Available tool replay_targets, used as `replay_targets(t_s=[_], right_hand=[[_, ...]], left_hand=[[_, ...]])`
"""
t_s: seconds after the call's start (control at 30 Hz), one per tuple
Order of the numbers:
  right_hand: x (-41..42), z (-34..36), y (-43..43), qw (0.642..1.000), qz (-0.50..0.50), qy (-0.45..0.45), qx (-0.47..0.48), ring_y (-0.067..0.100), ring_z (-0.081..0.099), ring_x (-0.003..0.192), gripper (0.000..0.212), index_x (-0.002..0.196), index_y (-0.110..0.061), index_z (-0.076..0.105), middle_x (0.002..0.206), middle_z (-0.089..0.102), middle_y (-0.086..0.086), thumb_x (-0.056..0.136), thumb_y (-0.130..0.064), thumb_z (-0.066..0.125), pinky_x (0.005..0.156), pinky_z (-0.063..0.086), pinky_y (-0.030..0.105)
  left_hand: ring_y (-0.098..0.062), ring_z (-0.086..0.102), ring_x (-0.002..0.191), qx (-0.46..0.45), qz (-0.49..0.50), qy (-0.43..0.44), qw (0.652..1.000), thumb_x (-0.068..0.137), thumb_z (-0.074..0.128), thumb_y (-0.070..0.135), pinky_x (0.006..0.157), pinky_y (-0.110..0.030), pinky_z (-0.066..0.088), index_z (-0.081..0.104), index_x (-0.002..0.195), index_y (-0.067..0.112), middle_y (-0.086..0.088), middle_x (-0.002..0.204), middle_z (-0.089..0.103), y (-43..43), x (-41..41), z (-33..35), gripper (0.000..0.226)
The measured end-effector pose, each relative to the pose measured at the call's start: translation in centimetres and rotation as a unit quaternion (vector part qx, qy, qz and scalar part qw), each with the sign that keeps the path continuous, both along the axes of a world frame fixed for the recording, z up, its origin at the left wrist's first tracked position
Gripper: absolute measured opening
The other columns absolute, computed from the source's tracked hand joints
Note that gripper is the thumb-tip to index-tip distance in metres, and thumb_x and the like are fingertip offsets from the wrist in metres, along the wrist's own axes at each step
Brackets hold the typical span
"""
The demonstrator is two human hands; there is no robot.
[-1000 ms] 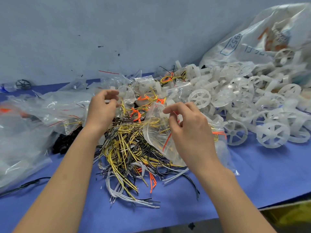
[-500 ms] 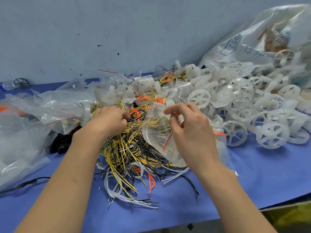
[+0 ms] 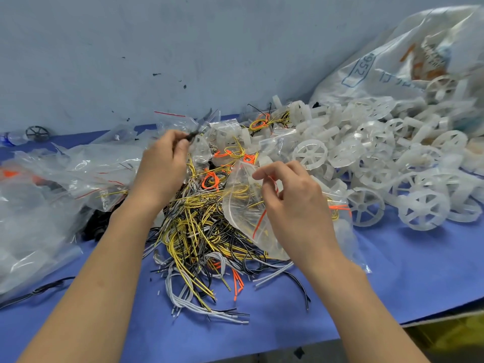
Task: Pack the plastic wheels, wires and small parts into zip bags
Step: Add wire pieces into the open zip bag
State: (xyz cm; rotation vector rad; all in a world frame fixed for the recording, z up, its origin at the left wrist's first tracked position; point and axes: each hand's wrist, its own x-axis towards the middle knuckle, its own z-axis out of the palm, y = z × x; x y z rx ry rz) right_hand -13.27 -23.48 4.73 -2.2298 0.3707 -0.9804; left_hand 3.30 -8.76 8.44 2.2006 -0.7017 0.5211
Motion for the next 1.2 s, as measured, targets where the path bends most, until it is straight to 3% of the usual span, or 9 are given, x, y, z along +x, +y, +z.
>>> replay_targets(t_s=[0.13, 0.3, 0.53, 0.73, 0.83, 0.97, 1.03, 1.1, 1.2], right_hand=[[0.1, 0.0, 0.0, 1.0, 0.005, -0.003, 0.002, 0.006, 0.053, 0.067, 0.017, 0.099, -0.034, 0.066, 0.096, 0.055, -0.014, 0.096, -0.022, 0.054, 0.061, 0.039, 0.029], [0.1, 0.0, 0.0, 1.0, 0.006, -0.004, 0.003, 0.006, 0.054, 0.067, 0.017, 0.098, -0.035, 0.065, 0.097, 0.055, -0.014, 0.096, -0.023, 0.053, 0.062, 0.041, 0.031], [0.2, 0.1, 0.1, 1.0, 0.006, -0.003, 0.017, 0.011, 0.057, 0.069, 0.018, 0.098, -0.034, 0.067, 0.099, 0.056, -0.013, 0.095, -0.022, 0.054, 0.067, 0.046, 0.037], [0.1, 0.0, 0.1, 1.0, 0.006, -0.003, 0.014, 0.009, 0.055, 0.067, 0.018, 0.097, -0.034, 0.066, 0.097, 0.055, -0.012, 0.095, -0.022, 0.053, 0.064, 0.043, 0.034], [0.2, 0.0, 0.2, 1.0, 0.003, 0.005, 0.008, 0.011, 0.055, 0.067, 0.018, 0.097, -0.034, 0.066, 0.097, 0.054, -0.013, 0.096, -0.022, 0.053, 0.062, 0.043, 0.034], [0.5, 0.2, 0.1, 1.0, -0.003, 0.013, -0.001, 0.01, 0.051, 0.067, 0.019, 0.099, -0.033, 0.066, 0.097, 0.053, -0.013, 0.096, -0.022, 0.051, 0.06, 0.036, 0.032], [0.5, 0.3, 0.0, 1.0, -0.007, 0.004, 0.008, 0.011, 0.052, 0.066, 0.019, 0.098, -0.032, 0.067, 0.097, 0.055, -0.011, 0.096, -0.021, 0.052, 0.059, 0.038, 0.034], [0.4, 0.3, 0.0, 1.0, -0.017, -0.004, 0.013, 0.012, 0.054, 0.066, 0.019, 0.097, -0.032, 0.067, 0.098, 0.056, -0.01, 0.095, -0.019, 0.053, 0.06, 0.039, 0.034], [0.1, 0.4, -0.1, 0.999, -0.037, -0.017, 0.024, 0.012, 0.054, 0.067, 0.019, 0.096, -0.032, 0.067, 0.099, 0.056, -0.01, 0.095, -0.018, 0.054, 0.06, 0.036, 0.033]], left_hand=[[0.004, 0.056, 0.078, -0.132, 0.009, -0.034, 0.991, 0.103, 0.042, 0.031, 0.062, -0.005, 0.041, 0.055, 0.108, 0.023, 0.012, 0.093, 0.064, 0.6, -0.5, 1.8, 0.016], [-0.004, 0.064, 0.078, -0.236, -0.016, -0.065, 0.969, 0.102, 0.041, 0.039, 0.071, -0.017, 0.05, 0.055, 0.104, 0.019, 0.013, 0.087, 0.066, 1.1, -2.2, 4.6, 0.024], [-0.012, 0.061, 0.057, -0.4, -0.123, 0.031, 0.908, 0.101, 0.045, 0.039, 0.059, -0.027, 0.053, 0.063, 0.091, 0.024, 0.007, 0.076, 0.066, 2.5, -4.1, 7.6, 0.025], [-0.01, 0.063, 0.064, -0.362, -0.057, 0.143, 0.919, 0.102, 0.046, 0.038, 0.063, -0.026, 0.053, 0.065, 0.091, 0.022, 0.009, 0.079, 0.07, 3.2, -2.8, 4.1, 0.027], [-0.008, 0.059, 0.056, -0.367, -0.026, 0.175, 0.913, 0.101, 0.048, 0.037, 0.058, -0.028, 0.053, 0.066, 0.09, 0.021, 0.009, 0.073, 0.066, 3.4, -2.6, 2.6, 0.027], [-0.006, 0.052, 0.049, -0.394, -0.139, 0.325, 0.849, 0.096, 0.055, 0.038, 0.048, -0.022, 0.05, 0.072, 0.086, 0.017, 0.007, 0.066, 0.062, 4.2, -3.4, 2.2, 0.029], [-0.005, 0.051, 0.049, -0.331, -0.194, 0.432, 0.816, 0.092, 0.057, 0.038, 0.048, -0.022, 0.05, 0.074, 0.087, 0.015, 0.004, 0.07, 0.062, 4.5, -4.1, 1.8, 0.029], [-0.008, 0.055, 0.05, -0.274, -0.198, 0.522, 0.783, 0.096, 0.053, 0.033, 0.05, -0.026, 0.053, 0.069, 0.091, 0.011, 0.0, 0.072, 0.063, 4.3, -5.1, 0.5, 0.028], [-0.016, 0.065, 0.056, -0.333, -0.147, 0.621, 0.694, 0.104, 0.042, 0.023, 0.059, -0.036, 0.06, 0.057, 0.088, 0.006, -0.009, 0.072, 0.064, 2.7, -6.5, -2.4, 0.028]])
